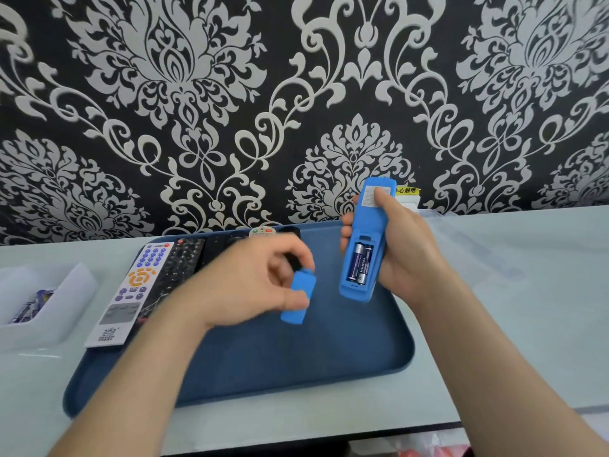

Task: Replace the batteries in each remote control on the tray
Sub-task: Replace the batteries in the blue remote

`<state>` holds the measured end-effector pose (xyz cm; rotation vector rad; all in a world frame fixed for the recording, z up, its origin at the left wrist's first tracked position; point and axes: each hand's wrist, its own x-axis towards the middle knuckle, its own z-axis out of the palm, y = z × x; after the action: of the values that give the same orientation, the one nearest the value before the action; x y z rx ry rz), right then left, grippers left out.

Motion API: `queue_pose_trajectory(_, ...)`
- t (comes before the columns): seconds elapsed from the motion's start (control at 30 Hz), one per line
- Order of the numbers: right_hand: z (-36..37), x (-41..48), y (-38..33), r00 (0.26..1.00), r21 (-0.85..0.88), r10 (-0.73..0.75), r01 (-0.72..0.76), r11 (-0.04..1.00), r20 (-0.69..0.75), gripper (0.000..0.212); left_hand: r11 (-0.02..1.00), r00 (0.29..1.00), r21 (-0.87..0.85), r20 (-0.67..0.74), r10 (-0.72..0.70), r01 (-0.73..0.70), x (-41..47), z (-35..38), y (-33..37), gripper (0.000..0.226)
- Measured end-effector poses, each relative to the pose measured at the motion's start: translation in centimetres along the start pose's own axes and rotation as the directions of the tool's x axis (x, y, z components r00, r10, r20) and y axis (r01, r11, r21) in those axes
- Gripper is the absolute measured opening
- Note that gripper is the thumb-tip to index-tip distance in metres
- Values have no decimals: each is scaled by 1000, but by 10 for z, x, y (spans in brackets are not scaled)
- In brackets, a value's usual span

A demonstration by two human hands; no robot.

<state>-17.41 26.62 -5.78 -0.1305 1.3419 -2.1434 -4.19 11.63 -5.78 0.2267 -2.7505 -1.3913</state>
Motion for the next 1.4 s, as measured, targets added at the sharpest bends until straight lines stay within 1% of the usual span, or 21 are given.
queue_pose_trajectory(0.07, 2, 0, 2, 1000, 7, 24, -24, 1000, 13, 32, 945, 990, -313, -127, 55, -93, -3, -5, 11, 37)
queue_pose_trajectory(0.1, 3, -1, 3, 999, 5, 34, -34, 999, 24, 33, 902, 980, -408, -187, 68, -140, -3, -3, 16, 38)
queue_pose_trajectory(0.17, 7, -1, 7, 998, -9, 38, -37, 999, 47, 34, 861, 965, -471, -248, 80, -192, 1, 8, 22, 35)
queue_pose_trajectory(0.23, 11, -2, 9, 997, -31, 36, -34, 999, 65, 33, 867, 962, -455, -258, 93, -206, 5, 19, 20, 30)
queue_pose_trajectory(0.4, 15, -2, 12, 996, -54, 52, -49, 997, 67, 36, 920, 957, -328, -260, 131, -216, 10, 28, 15, 36)
queue_pose_trajectory(0.6, 15, -2, 13, 996, -63, 47, -43, 997, 71, 38, 961, 951, -187, -271, 149, -204, 9, 30, 16, 35)
queue_pose_trajectory(0.63, 16, -3, 13, 996, -61, 45, -40, 997, 78, 38, 968, 943, -130, -286, 170, -214, 10, 30, 15, 35)
queue_pose_trajectory(0.73, 15, -1, 14, 997, -44, 35, -32, 999, 66, 37, 954, 901, 146, -317, 297, -263, 10, 31, 10, 37)
queue_pose_trajectory(0.83, 14, -1, 12, 999, 4, 38, -38, 999, 22, 37, 878, 844, 343, -306, 442, -335, 11, 36, 7, 31)
queue_pose_trajectory(0.9, 13, 0, 12, 998, 53, 66, -66, 996, 1, 37, 833, 816, 435, -302, 493, -342, 12, 39, 4, 29)
queue_pose_trajectory(0.97, 12, -1, 13, 995, 106, 99, -97, 990, -20, 37, 832, 844, 475, -287, 453, -285, 9, 41, 7, 41)
queue_pose_trajectory(1.03, 12, 1, 13, 994, 138, 107, -102, 985, -30, 34, 831, 910, 530, -240, 337, -168, 6, 44, 11, 59)
queue_pose_trajectory(1.1, 11, 1, 10, 997, 163, 82, -78, 984, -15, 26, 821, 947, 566, -222, 231, -68, 4, 48, 16, 63)
queue_pose_trajectory(1.13, 11, 1, 9, 998, 131, 63, -63, 989, 4, 20, 853, 952, 520, -239, 192, -41, 4, 50, 15, 55)
queue_pose_trajectory(1.17, 11, 1, 8, 999, 35, 39, -41, 999, 34, 15, 908, 953, 418, -265, 149, -25, 5, 51, 15, 44)
queue_pose_trajectory(1.2, 9, 3, 10, 997, -122, 10, -1, 993, 74, 10, 961, 955, 275, -283, 87, -6, 7, 53, 13, 33)
queue_pose_trajectory(1.23, 7, 4, 13, 993, -298, -15, 49, 953, 113, 9, 992, 960, 122, -279, 13, 22, 8, 53, 11, 25)
queue_pose_trajectory(1.3, 5, 6, 19, 991, -616, -66, 124, 778, 116, 20, 991, 971, -94, -212, -114, 95, 11, 54, 7, 15)
queue_pose_trajectory(1.33, 6, 7, 22, 991, -723, -96, 134, 678, 94, 28, 987, 972, -101, -186, -143, 125, 11, 55, 6, 12)
queue_pose_trajectory(1.37, 6, 9, 25, 989, -798, -131, 135, 587, 70, 34, 989, 972, -39, -184, -149, 144, 12, 55, 5, 10)
queue_pose_trajectory(1.4, 6, 12, 27, 984, -848, -168, 131, 514, 51, 37, 984, 968, 83, -210, -135, 155, 13, 55, 4, 12)
